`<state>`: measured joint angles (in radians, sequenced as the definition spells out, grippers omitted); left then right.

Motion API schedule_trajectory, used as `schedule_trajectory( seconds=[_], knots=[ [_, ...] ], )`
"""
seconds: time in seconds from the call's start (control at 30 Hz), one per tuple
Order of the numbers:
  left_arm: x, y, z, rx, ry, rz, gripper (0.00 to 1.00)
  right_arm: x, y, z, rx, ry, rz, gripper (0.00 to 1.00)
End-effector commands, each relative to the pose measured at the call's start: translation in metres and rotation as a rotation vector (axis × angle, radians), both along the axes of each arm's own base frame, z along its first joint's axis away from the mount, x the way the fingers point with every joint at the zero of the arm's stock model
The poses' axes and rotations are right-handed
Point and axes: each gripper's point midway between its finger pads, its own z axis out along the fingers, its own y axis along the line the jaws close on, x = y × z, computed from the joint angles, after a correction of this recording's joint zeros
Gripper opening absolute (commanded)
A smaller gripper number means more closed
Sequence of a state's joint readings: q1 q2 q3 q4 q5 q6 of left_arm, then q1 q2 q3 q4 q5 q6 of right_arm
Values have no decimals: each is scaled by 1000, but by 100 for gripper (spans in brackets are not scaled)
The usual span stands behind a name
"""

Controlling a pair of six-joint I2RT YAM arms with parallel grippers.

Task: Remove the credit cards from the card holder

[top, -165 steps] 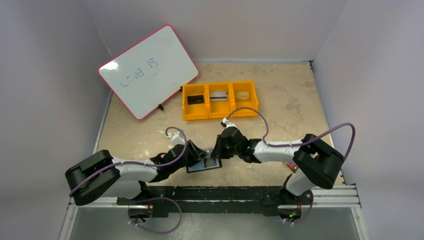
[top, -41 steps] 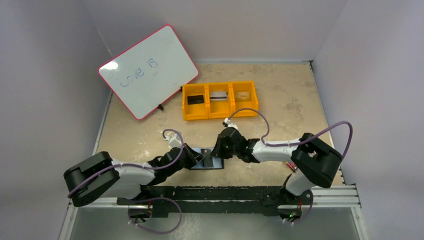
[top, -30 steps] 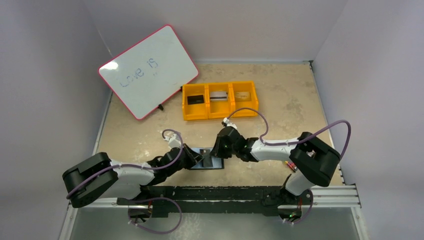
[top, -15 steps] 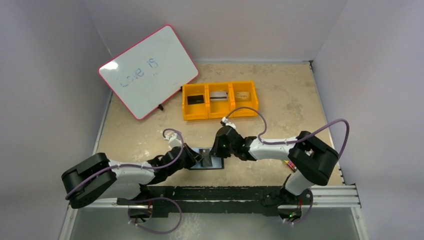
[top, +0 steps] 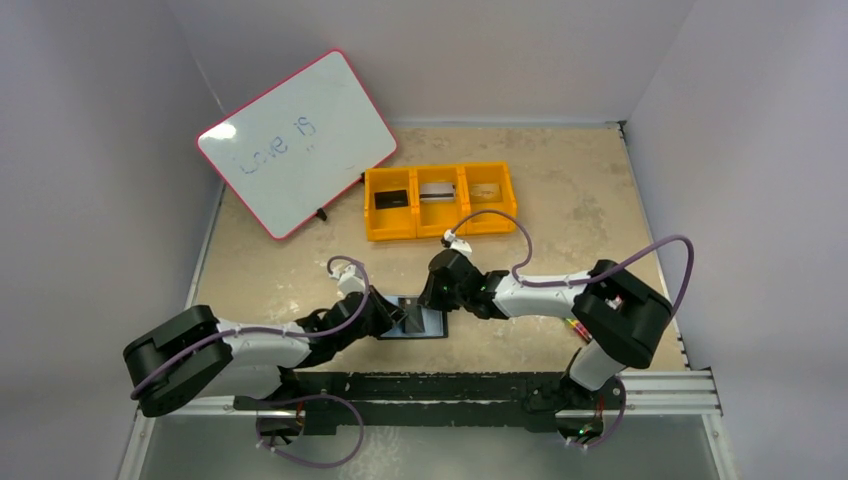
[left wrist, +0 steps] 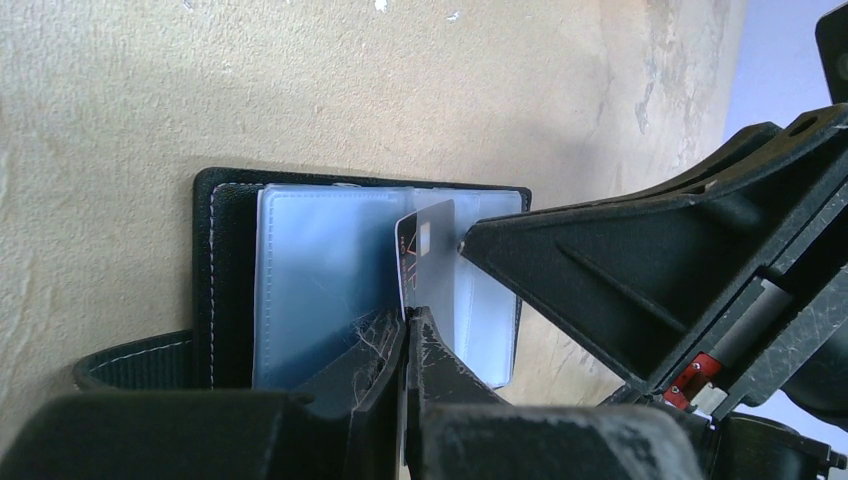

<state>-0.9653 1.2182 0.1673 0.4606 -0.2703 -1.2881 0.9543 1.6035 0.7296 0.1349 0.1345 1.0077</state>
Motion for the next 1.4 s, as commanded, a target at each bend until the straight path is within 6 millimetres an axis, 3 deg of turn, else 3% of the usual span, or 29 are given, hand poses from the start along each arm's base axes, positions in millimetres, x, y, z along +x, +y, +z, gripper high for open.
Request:
schedule_trajectory(
  seconds=[0.0, 0.23, 0.5, 0.83, 1.1, 1.37],
  knots=[
    [-7, 33, -32, 210, 27, 11, 0, -16, -79, -52, -352, 63, -76, 23],
    [-7, 36, -34, 242, 29, 8, 0, -17, -71, -59, -342, 72, -33, 20],
    [-9, 45, -39, 306, 45, 8, 0, -19, -76, -63, -367, 78, -33, 19],
    [-1, 28, -16, 165, -13, 18, 16, -18, -71, -64, -350, 73, -14, 18],
    [1, 30, -9, 96, -35, 56, 14, -20, -70, -65, -343, 84, -10, 18],
    [1, 12, -2, 12, -47, 16, 12, -21, -68, -65, -332, 87, -3, 18]
  ],
)
